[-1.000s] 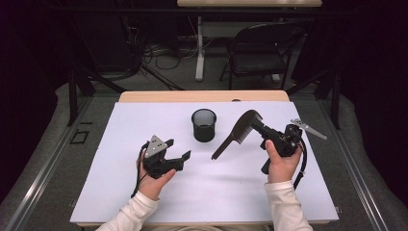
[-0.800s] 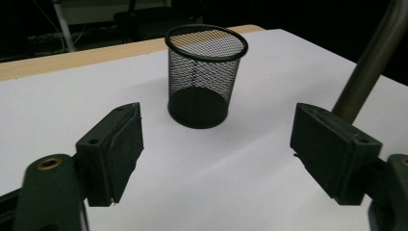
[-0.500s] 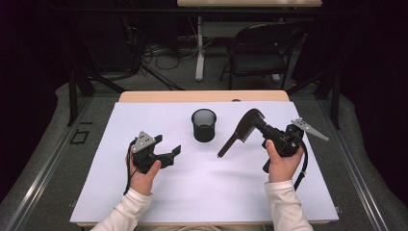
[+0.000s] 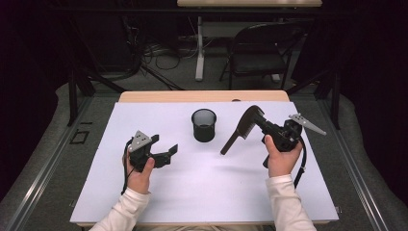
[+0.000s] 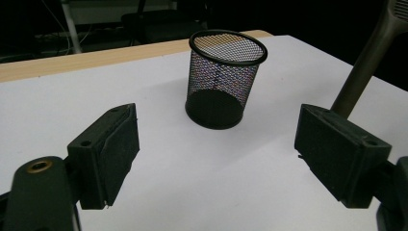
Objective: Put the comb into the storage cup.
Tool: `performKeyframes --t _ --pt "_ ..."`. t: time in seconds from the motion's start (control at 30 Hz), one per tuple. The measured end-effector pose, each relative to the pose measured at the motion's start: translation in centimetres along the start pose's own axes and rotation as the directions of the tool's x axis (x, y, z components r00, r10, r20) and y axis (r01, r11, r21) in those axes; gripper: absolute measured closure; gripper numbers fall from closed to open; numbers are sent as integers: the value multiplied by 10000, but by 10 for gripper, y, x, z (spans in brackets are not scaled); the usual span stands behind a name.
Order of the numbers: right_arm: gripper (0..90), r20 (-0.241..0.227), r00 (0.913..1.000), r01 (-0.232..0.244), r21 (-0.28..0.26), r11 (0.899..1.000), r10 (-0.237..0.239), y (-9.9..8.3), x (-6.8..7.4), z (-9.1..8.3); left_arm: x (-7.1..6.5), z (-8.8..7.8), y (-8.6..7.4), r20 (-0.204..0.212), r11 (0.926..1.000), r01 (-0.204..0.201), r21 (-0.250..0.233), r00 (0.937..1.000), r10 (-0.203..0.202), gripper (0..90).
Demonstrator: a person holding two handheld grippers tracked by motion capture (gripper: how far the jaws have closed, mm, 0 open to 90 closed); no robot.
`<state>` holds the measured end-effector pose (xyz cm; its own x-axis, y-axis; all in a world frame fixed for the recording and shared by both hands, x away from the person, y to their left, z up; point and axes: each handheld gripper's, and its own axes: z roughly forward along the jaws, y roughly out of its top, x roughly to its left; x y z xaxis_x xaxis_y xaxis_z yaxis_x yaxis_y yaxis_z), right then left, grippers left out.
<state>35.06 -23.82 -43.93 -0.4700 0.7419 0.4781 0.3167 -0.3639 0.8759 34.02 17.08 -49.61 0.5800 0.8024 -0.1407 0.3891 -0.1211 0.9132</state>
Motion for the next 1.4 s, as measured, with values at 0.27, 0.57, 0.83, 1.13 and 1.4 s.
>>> performKeyframes --t 0.27,0.57,0.83,1.13,1.4 --pt "884 301 9995 -76 629 9980 58 11 -4 17 2 0 0 -17 9999 100 -19 9999 -100 163" --pt "884 674 9977 -65 1025 9947 -5 29 -6 31 4 -1 0 -9 9999 170 19 9999 -170 163" --pt "883 871 9962 -85 1261 9920 -25 46 -4 44 6 -1 0 -21 9996 281 40 9996 -281 163" --pt "883 1204 9926 -29 1453 9894 -148 62 -2 59 7 -1 0 -51 9994 332 57 9994 -331 163" --pt "883 1407 9897 -446 1380 9894 249 72 -6 70 8 -1 0 -58 9994 341 87 9994 -341 163"
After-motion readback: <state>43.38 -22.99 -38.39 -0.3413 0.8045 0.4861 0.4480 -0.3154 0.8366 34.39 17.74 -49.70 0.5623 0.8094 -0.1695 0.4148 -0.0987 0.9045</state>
